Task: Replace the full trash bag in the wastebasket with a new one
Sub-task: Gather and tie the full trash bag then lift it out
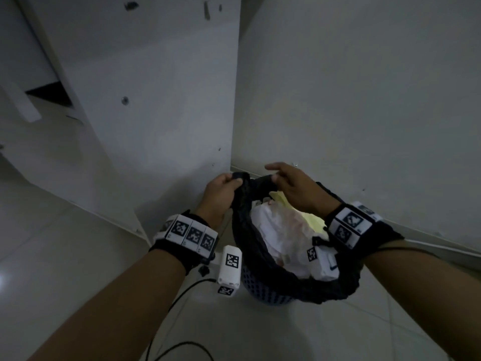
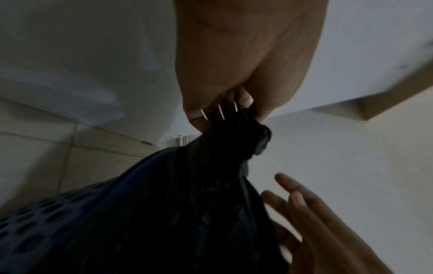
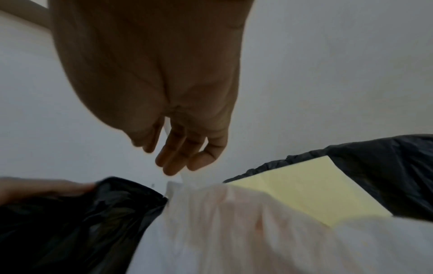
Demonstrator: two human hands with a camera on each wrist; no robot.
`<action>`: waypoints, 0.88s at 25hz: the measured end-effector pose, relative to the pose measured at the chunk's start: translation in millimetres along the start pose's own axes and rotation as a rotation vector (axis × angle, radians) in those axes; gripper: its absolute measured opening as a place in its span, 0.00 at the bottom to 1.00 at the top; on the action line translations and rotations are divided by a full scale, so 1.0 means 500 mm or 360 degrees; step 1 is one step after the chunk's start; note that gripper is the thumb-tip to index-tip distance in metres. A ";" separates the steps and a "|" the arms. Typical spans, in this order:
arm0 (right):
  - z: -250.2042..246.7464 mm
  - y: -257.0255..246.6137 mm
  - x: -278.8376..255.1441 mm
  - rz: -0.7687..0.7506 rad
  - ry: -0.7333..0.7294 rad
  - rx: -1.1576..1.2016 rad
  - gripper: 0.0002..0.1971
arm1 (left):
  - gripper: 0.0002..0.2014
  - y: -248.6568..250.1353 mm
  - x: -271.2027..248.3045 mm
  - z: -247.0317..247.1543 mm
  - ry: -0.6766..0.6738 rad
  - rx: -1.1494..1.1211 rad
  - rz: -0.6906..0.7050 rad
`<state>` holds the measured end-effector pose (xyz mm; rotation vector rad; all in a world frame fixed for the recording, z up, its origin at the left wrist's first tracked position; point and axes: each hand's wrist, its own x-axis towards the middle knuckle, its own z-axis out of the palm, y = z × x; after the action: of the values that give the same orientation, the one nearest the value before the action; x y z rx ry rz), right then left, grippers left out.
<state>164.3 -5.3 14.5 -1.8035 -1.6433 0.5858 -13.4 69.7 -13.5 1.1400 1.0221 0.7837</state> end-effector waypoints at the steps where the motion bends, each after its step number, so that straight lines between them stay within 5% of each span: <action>1: -0.004 0.012 0.025 -0.0032 0.0001 -0.0103 0.18 | 0.04 0.005 -0.005 0.015 -0.0070 0.0085 0.0087; 6: 0.025 0.053 0.139 -0.0125 -0.0529 -0.0744 0.22 | 0.08 0.001 -0.008 0.043 -0.0104 0.0151 0.0283; 9: 0.019 0.056 0.163 -0.0196 -0.0428 -0.0596 0.15 | 0.12 0.010 0.017 0.044 0.0013 0.0280 0.0248; 11: 0.011 0.055 0.165 -0.0251 -0.0396 -0.0351 0.10 | 0.09 0.017 0.027 0.045 -0.0002 0.0354 0.0414; 13: 0.012 0.054 0.163 -0.0276 -0.0609 -0.0212 0.09 | 0.08 0.020 0.022 0.045 -0.0114 0.0416 0.0628; 15: 0.012 0.062 0.171 -0.0250 -0.0735 -0.0538 0.13 | 0.08 0.017 0.014 0.040 -0.0223 0.0512 0.0715; 18: -0.024 0.100 0.201 -0.0205 -0.0427 -0.1338 0.14 | 0.11 0.001 0.015 0.027 -0.0206 0.0686 0.0682; 20: -0.061 0.123 0.209 -0.0170 -0.0125 -0.1185 0.08 | 0.10 0.004 0.024 0.024 -0.0042 0.0747 0.0667; 22: -0.088 0.131 0.199 -0.0251 -0.0121 -0.0591 0.06 | 0.08 0.022 0.031 0.035 0.0101 0.0667 0.0638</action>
<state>253.8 84.5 7.9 -1.8985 -2.0305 0.2948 8.3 80.3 -5.2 1.7248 1.0533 0.9503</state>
